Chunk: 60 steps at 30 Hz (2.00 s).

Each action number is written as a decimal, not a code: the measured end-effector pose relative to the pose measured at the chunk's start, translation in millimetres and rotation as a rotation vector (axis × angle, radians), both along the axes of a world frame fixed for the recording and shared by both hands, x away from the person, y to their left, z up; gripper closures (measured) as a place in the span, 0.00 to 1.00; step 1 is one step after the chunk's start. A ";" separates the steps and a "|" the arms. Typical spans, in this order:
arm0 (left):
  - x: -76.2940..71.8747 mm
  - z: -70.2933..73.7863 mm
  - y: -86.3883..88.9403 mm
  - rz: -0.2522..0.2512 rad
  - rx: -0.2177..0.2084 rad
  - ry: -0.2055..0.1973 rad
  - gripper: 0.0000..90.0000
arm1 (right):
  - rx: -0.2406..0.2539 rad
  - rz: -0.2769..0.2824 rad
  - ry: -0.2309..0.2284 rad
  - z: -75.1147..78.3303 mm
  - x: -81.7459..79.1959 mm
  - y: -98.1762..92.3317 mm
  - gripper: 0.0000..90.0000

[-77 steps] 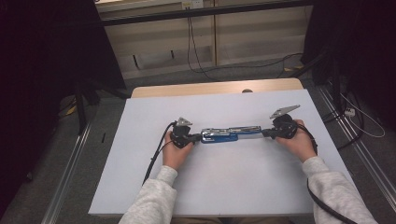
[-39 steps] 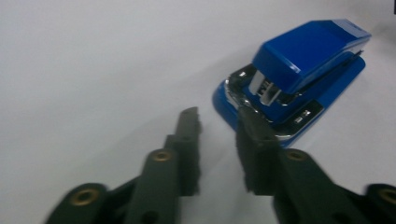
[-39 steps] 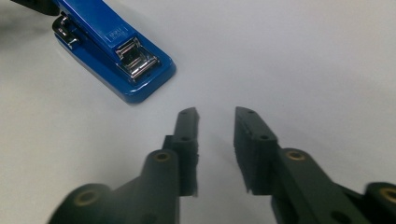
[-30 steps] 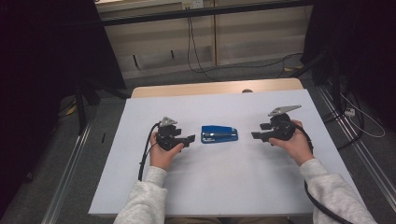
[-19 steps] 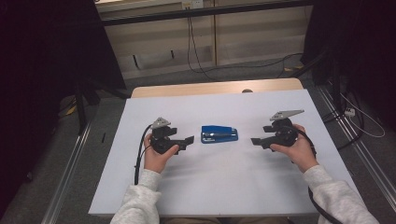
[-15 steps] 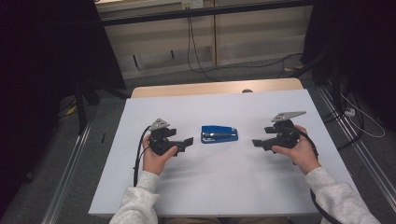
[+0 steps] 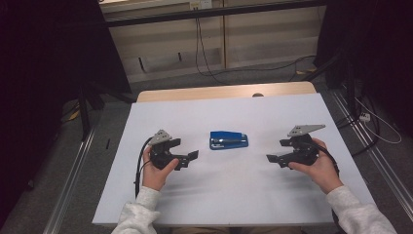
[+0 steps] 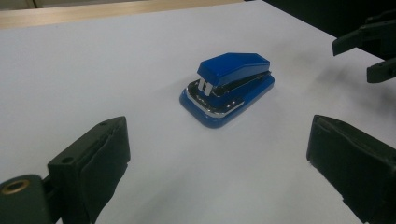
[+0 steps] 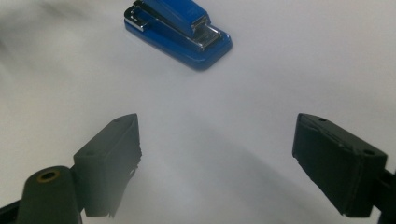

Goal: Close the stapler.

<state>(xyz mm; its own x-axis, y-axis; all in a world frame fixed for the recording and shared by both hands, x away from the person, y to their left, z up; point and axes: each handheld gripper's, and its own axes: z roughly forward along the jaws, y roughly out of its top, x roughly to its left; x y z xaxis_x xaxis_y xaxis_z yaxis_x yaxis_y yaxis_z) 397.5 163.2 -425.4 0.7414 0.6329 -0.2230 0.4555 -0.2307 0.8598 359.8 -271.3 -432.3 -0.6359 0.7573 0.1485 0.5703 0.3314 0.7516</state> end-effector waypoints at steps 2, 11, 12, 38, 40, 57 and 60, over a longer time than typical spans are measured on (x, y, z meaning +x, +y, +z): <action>-1.0 0.5 1.6 -0.001 0.003 0.000 0.07 | 0.000 0.002 -0.001 -0.2 -1.8 -0.3 0.16; -10.6 1.6 14.5 0.005 -0.001 -0.023 0.06 | 0.019 -0.001 0.000 0.7 -16.9 -5.2 0.15; -13.0 2.3 17.5 0.009 0.006 -0.027 0.06 | 0.022 0.004 0.000 0.8 -20.3 -5.6 0.15; -34.8 2.1 47.3 0.031 0.034 -0.043 0.06 | -0.007 0.033 0.007 -0.5 -51.9 -10.7 0.14; -36.2 1.2 50.2 0.033 0.031 -0.040 0.06 | -0.005 0.033 0.004 0.1 -53.8 -12.0 0.14; -59.3 0.5 79.9 0.060 -0.007 -0.071 0.06 | 0.017 0.018 -0.013 4.3 -66.1 -23.7 0.14; -63.1 -0.4 81.9 0.061 -0.014 -0.072 0.06 | 0.023 0.022 -0.020 5.3 -66.1 -23.5 0.14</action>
<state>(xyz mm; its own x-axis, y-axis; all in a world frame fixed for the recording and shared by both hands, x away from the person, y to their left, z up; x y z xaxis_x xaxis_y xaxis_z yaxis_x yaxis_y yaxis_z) 334.4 245.2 -425.9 0.7158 0.6749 -0.1791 0.4049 -0.1922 0.8939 293.7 -294.8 -427.0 -0.6553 0.7397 0.1533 0.5481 0.3259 0.7703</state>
